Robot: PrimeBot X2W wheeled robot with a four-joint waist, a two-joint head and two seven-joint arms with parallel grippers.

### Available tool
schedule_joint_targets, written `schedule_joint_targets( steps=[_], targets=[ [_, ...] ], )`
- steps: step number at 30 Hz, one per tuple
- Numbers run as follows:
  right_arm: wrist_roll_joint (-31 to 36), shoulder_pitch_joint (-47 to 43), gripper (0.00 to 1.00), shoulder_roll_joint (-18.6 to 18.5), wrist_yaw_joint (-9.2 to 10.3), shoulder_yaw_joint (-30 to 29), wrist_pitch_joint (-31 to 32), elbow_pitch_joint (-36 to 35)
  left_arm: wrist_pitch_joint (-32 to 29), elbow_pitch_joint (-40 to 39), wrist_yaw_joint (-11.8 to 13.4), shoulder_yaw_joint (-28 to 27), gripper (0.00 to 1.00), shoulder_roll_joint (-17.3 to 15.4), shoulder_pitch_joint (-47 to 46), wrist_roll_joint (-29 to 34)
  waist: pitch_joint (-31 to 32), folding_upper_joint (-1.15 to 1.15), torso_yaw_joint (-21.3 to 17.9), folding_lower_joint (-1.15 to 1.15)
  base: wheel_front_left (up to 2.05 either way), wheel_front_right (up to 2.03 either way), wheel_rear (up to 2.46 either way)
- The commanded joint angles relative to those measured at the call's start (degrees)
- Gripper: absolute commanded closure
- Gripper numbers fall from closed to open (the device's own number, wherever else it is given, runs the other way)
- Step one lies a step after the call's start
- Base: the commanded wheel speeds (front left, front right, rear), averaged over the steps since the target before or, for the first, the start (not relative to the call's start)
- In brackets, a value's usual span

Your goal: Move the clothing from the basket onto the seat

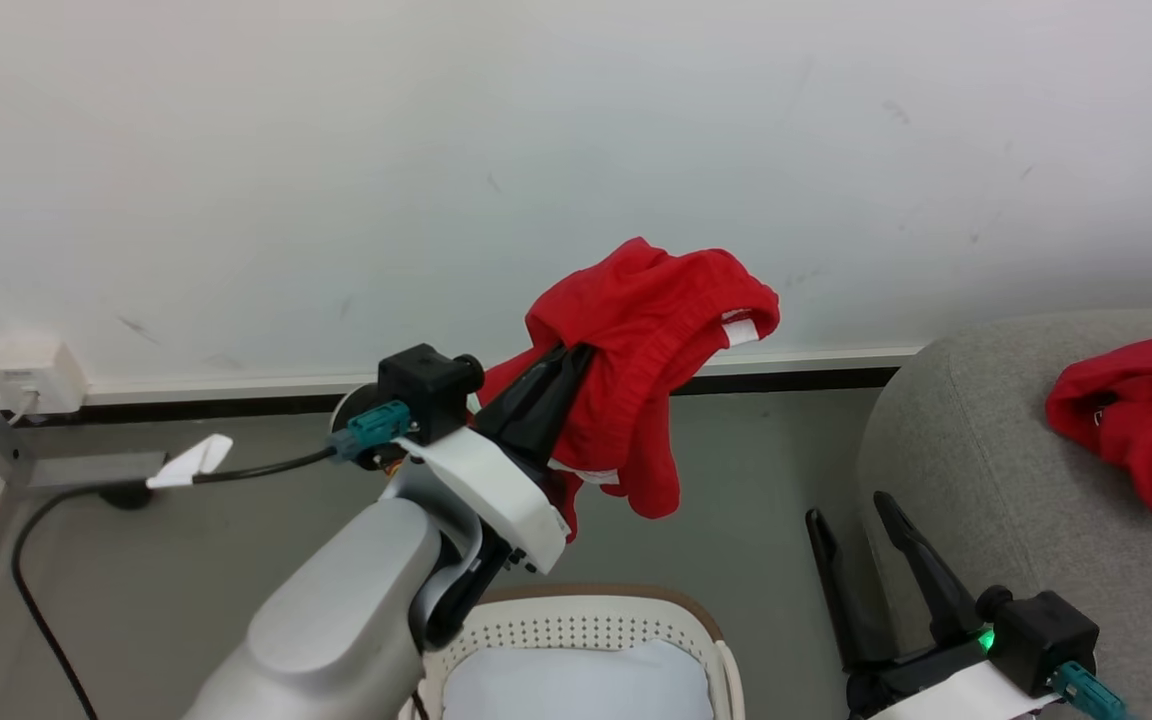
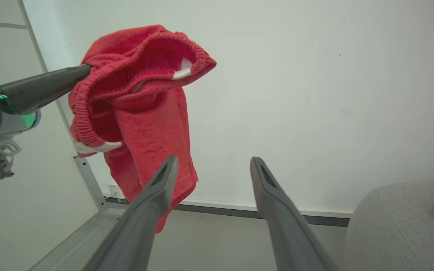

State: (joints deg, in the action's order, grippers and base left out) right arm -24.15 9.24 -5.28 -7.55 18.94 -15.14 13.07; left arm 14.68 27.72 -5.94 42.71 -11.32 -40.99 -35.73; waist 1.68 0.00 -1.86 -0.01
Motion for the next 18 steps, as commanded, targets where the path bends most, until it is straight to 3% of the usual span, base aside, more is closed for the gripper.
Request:
schedule_joint_targets(
  steps=[1, 18],
  targets=[
    [0.38, -0.56, 0.0, -0.19, 0.13, 0.45, 0.02, 0.41, -0.09, -0.48, 0.33, -0.12, 1.0, -0.38, 0.94, -0.16, 0.0, 0.0, 0.11, 0.01, 0.0, 0.0, 0.0],
    [-0.51, 2.97, 0.0, -0.96, 0.13, 9.19, 0.01, 6.28, -1.33, -3.97, 1.12, 1.78, 1.0, 0.69, 3.4, -1.1, 0.53, 0.0, 3.19, 0.01, 0.0, 0.0, 0.0]
  ],
)
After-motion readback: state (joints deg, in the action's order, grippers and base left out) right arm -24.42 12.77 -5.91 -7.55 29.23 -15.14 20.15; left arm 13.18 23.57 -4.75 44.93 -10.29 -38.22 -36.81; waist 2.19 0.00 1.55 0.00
